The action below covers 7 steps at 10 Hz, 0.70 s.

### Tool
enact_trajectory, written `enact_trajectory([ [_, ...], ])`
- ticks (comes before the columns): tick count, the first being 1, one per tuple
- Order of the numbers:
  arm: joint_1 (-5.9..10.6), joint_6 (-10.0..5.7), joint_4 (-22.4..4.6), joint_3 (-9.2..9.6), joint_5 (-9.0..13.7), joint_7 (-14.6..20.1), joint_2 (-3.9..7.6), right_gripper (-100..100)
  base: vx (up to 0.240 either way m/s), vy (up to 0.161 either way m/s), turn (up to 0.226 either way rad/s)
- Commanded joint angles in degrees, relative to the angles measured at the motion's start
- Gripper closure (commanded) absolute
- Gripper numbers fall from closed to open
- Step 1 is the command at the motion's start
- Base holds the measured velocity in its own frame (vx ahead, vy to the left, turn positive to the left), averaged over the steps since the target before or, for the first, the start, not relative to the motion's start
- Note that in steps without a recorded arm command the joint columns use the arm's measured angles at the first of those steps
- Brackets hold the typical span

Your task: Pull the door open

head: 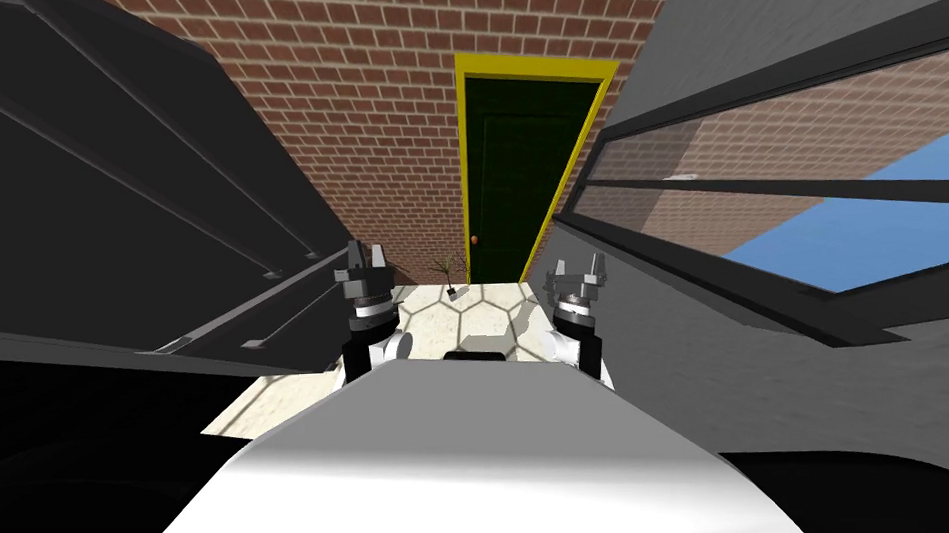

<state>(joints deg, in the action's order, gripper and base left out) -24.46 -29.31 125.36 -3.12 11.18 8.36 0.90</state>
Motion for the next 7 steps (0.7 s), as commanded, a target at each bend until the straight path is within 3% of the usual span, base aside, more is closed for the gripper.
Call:
enact_trajectory([
  [1, 0.87, -0.52, -2.2, -0.14, 1.0, 1.4, 0.42, -100, 0.095, -0.003, 0.127],
  [7, 4.39, -3.15, -11.8, -0.49, 5.3, 7.1, 1.93, -100, 0.086, -0.009, 0.142],
])
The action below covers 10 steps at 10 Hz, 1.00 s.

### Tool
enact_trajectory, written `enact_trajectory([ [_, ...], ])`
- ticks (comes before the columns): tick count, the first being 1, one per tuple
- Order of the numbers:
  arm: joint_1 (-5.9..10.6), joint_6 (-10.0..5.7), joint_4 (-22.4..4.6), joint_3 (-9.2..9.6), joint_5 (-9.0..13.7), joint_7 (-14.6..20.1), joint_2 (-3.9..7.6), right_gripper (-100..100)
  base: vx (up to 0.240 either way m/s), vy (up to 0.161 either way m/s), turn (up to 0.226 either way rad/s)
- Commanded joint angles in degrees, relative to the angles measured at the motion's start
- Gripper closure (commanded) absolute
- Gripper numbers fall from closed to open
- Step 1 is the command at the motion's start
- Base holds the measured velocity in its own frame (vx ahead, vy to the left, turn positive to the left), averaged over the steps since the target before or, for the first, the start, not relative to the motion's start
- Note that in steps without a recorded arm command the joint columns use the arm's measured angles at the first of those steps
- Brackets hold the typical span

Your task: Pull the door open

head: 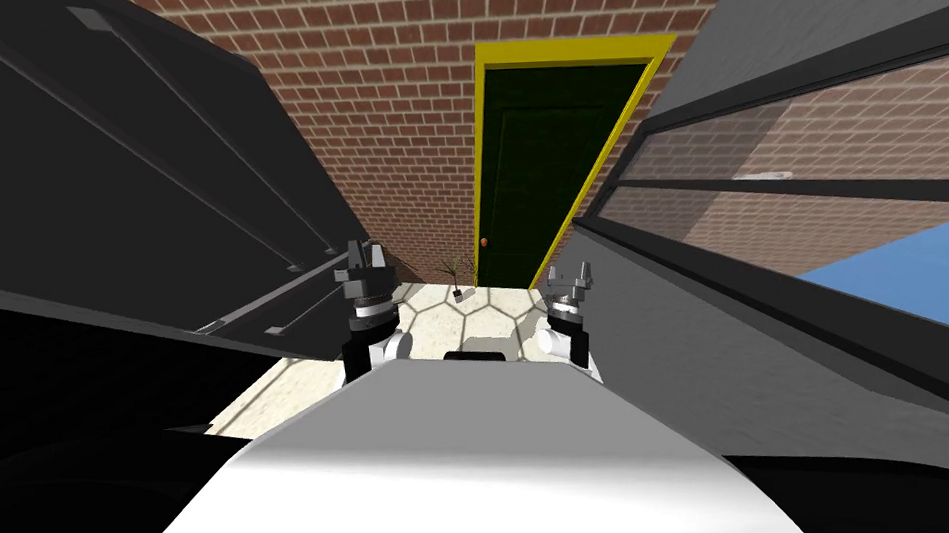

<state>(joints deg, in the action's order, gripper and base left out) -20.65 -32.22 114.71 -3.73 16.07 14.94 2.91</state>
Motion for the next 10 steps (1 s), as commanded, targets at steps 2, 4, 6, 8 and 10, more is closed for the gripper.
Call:
enact_trajectory([
  [2, 1.88, -1.22, -4.5, -0.01, 1.9, 2.7, 0.41, -100, 0.105, -0.017, 0.154],
  [4, 3.28, -2.27, -8.2, -0.15, 3.6, 4.9, 0.87, -100, 0.105, -0.015, 0.189],
  [6, 3.98, -2.79, -10.4, -0.22, 4.4, 6.1, 1.1, -100, 0.06, -0.012, 0.075],
  [8, 5.42, -3.87, -13.8, -0.37, 6.2, 8.4, 1.54, -100, 0.075, -0.019, 0.167],
  [10, 6.17, -4.43, -16.4, -0.44, 7.1, 9.6, 1.75, -100, 0.06, -0.015, 0.088],
])
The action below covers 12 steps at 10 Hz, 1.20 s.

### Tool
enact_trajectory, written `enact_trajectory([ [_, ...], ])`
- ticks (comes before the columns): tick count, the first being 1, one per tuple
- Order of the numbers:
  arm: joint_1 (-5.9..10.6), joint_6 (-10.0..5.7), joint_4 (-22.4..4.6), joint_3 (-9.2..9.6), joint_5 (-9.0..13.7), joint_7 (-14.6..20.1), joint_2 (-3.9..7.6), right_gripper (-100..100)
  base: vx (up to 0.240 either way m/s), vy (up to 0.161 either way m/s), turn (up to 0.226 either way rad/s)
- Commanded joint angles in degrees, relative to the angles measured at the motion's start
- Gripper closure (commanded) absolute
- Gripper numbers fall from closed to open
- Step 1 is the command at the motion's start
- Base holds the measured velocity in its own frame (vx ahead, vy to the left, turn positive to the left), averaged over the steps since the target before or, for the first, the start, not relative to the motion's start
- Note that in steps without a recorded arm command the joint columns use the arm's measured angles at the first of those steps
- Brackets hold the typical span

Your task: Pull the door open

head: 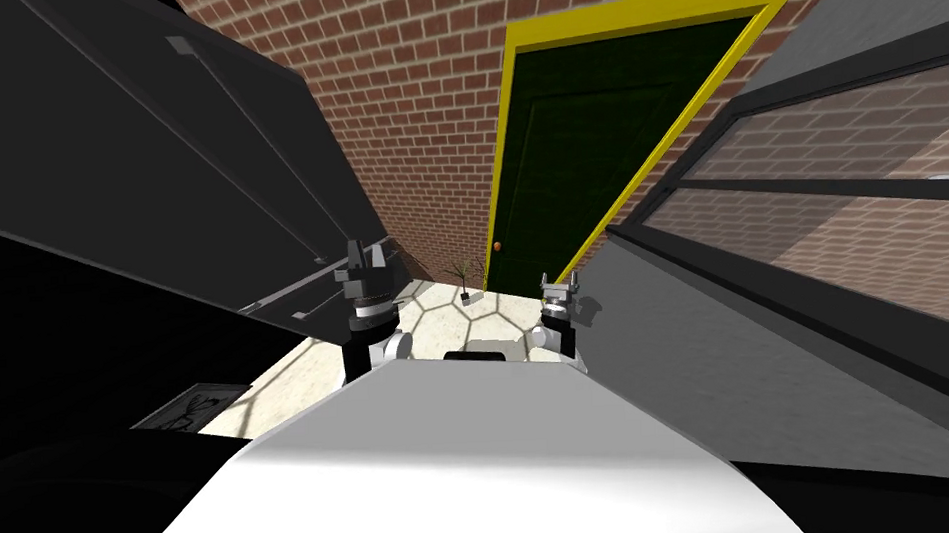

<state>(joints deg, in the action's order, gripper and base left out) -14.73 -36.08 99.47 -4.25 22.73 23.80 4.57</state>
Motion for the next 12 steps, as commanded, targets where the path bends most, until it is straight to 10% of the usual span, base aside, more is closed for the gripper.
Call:
enact_trajectory([
  [1, 0.99, -1.12, -2.9, 0.0, 1.3, 2.0, 0.29, -100, 0.08, -0.022, 0.181],
  [12, 6.32, -5.11, -17.8, -0.54, 7.7, 10.6, 1.55, -100, 0.066, -0.02, 0.128],
])
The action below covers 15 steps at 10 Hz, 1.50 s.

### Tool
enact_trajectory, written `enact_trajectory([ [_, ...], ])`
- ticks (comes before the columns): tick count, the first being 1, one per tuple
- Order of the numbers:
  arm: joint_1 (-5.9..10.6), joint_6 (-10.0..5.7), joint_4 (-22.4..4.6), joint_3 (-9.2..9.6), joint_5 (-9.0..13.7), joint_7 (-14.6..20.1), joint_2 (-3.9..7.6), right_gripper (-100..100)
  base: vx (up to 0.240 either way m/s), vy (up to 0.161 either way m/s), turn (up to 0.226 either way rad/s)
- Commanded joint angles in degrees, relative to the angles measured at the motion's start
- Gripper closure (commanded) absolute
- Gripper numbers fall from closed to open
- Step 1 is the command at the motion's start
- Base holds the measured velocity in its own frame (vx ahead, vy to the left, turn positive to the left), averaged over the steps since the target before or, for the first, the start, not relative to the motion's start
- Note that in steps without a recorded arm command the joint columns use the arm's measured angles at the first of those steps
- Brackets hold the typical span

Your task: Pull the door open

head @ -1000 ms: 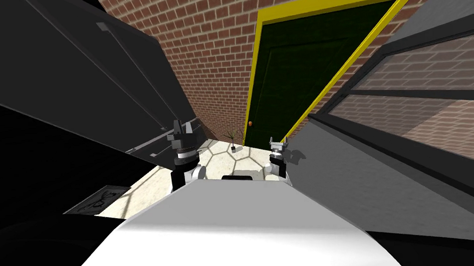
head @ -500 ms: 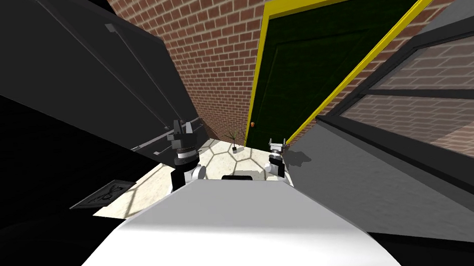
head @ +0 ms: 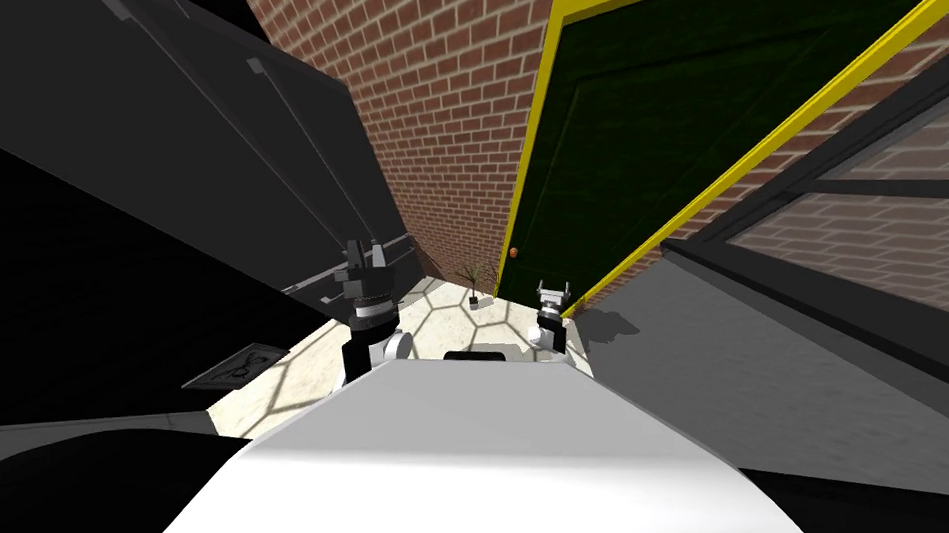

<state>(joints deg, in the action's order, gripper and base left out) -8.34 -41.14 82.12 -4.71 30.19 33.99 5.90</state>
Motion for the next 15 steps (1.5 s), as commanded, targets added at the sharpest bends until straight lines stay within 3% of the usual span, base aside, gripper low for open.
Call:
enact_trajectory([
  [1, 0.7, -0.62, -2.6, -0.16, 1.2, 1.7, 0.38, -100, 0.051, -0.019, 0.111],
  [3, 2.23, -1.77, -6.6, -0.31, 3.0, 4.2, 0.68, -100, 0.08, -0.042, 0.203],
  [4, 2.23, -1.77, -6.8, -0.31, 3.0, 4.2, 0.68, -100, 0.069, -0.04, 0.051],
  [8, 5.21, -3.99, -14.4, -0.61, 6.6, 9.0, 1.2, -100, 0.078, -0.033, 0.167],
  [15, 8.03, -6.11, -22.7, -0.9, 10.0, 13.6, 1.64, -100, 0.057, -0.032, 0.111],
])
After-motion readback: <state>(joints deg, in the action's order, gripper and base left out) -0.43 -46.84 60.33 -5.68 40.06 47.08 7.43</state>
